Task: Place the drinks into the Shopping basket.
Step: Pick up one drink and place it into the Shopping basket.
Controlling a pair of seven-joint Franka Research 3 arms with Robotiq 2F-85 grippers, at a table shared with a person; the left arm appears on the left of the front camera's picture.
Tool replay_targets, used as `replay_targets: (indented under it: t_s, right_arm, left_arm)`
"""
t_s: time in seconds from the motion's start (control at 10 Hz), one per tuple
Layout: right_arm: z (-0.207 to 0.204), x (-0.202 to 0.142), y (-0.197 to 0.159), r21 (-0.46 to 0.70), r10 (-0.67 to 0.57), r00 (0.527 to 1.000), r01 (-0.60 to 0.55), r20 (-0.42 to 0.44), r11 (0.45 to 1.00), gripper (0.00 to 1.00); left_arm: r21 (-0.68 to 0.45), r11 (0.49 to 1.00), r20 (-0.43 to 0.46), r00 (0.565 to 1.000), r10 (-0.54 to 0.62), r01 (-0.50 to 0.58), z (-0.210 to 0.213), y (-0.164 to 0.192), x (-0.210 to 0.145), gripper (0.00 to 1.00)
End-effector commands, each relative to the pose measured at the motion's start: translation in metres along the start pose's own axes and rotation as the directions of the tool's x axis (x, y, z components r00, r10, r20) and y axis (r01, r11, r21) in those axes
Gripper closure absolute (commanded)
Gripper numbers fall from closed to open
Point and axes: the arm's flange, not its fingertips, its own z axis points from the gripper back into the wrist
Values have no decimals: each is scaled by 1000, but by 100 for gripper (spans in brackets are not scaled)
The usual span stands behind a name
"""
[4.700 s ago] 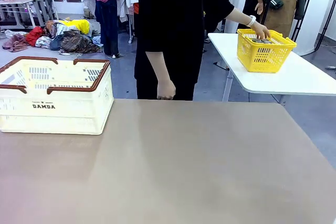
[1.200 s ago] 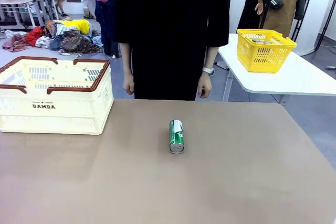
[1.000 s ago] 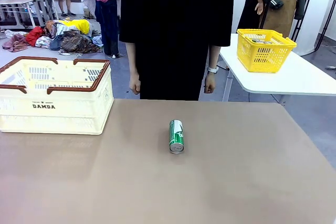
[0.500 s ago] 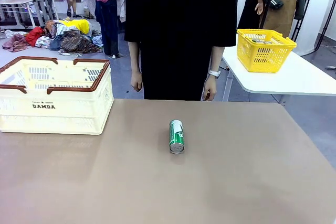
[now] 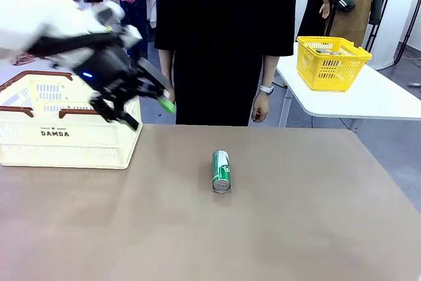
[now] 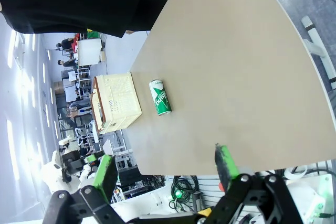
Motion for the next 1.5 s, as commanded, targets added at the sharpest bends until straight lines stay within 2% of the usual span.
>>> replay_targets:
  t_s: [0.0, 0.1, 0.7, 0.9, 1.1, 1.3, 1.4]
  right_arm:
    - [2, -1, 1, 12, 20, 1000, -20, 0, 1000, 0]
    - [2, -1, 1, 12, 20, 1000, -20, 0, 1000, 0]
    - [2, -1, 1, 12, 20, 1000, -20, 0, 1000, 0]
    - [2, -1, 1, 12, 20, 1000, -20, 0, 1000, 0]
    - [2, -1, 1, 12, 20, 1000, -20, 0, 1000, 0]
    - [2, -1, 1, 12, 20, 1000, -20, 0, 1000, 0]
    - [2, -1, 1, 12, 20, 1000, -20, 0, 1000, 0]
  left_arm:
    - [21, 992, -62, 990, 128, -126, -2, 22, 28, 0]
    - [0, 1000, 0, 1000, 0, 0, 0, 0, 0, 0]
    - [-25, 999, -12, 1000, -19, 19, 4, -5, 5, 0]
    - [59, 995, -184, 980, -72, 84, -52, -52, 60, 0]
    - [182, 981, -217, 976, -32, 73, -92, -68, 73, 0]
    - [291, 956, -186, 982, 34, 22, -141, -74, 89, 0]
    - [315, 947, -118, 987, 105, -63, -162, -73, 97, 0]
